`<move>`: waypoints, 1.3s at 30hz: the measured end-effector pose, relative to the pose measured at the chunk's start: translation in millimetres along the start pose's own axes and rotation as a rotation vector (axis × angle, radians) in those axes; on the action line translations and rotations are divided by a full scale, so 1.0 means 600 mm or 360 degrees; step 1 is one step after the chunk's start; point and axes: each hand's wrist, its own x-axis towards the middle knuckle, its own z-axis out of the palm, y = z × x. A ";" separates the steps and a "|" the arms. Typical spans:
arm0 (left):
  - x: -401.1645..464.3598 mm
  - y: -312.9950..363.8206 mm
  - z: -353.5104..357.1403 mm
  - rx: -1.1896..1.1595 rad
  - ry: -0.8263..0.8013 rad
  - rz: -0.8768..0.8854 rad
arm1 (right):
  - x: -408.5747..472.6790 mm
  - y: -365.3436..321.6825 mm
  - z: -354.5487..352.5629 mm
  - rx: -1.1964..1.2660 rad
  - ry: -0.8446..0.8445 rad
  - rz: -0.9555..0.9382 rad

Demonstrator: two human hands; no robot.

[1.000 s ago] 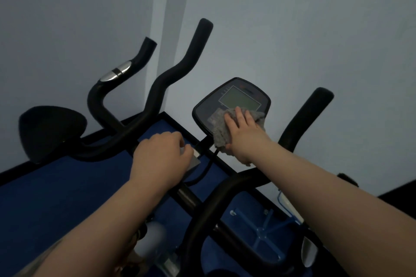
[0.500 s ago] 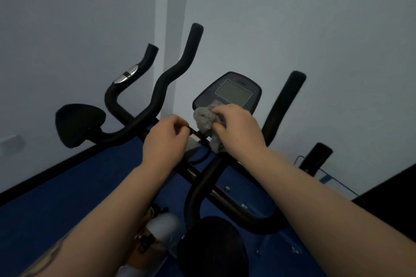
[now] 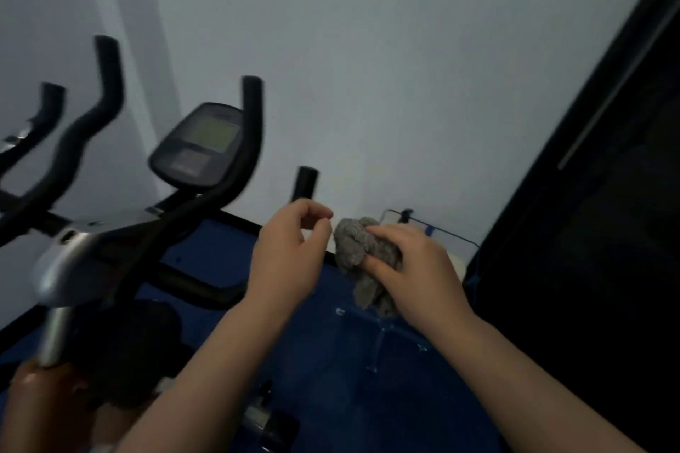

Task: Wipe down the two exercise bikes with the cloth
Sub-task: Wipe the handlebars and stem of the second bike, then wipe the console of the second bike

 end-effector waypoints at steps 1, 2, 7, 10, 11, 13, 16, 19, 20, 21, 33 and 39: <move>-0.022 0.000 0.036 -0.0040 -0.0044 0.0002 | -0.021 0.032 -0.012 -0.0017 -0.0009 0.0061; -0.044 -0.002 0.072 -0.0064 -0.0098 -0.0019 | -0.042 0.064 -0.022 -0.0033 -0.0027 0.0118; -0.127 -0.056 0.223 0.0320 -0.0594 -0.0257 | -0.122 0.208 -0.033 -0.0126 -0.0172 0.0485; -0.152 -0.106 0.259 0.0547 -0.0826 -0.0417 | -0.146 0.270 -0.013 -0.0122 -0.0289 0.0672; -0.155 -0.123 0.267 0.0609 -0.0881 -0.0456 | -0.150 0.288 -0.004 -0.0104 -0.0322 0.0713; -0.147 -0.153 0.283 0.0691 -0.0973 -0.0533 | -0.149 0.321 0.019 -0.0077 -0.0383 0.0790; -0.112 -0.192 0.311 0.0774 -0.1094 -0.0592 | -0.128 0.361 0.055 -0.0065 -0.0467 0.0914; -0.061 -0.221 0.346 0.0865 -0.1219 -0.0575 | -0.096 0.395 0.081 -0.0055 -0.0530 0.1027; -0.045 -0.229 0.359 0.0885 -0.1248 -0.0573 | -0.086 0.406 0.088 -0.0059 -0.0547 0.1044; -0.030 -0.235 0.372 0.0897 -0.1273 -0.0577 | -0.077 0.417 0.095 -0.0061 -0.0558 0.1052; 0.115 -0.282 0.529 0.0905 -0.1362 -0.0653 | 0.087 0.589 0.111 0.0038 -0.0527 0.1275; 0.183 -0.321 0.593 0.0971 -0.1264 -0.0832 | 0.203 0.728 0.122 -0.0040 -0.0643 0.1256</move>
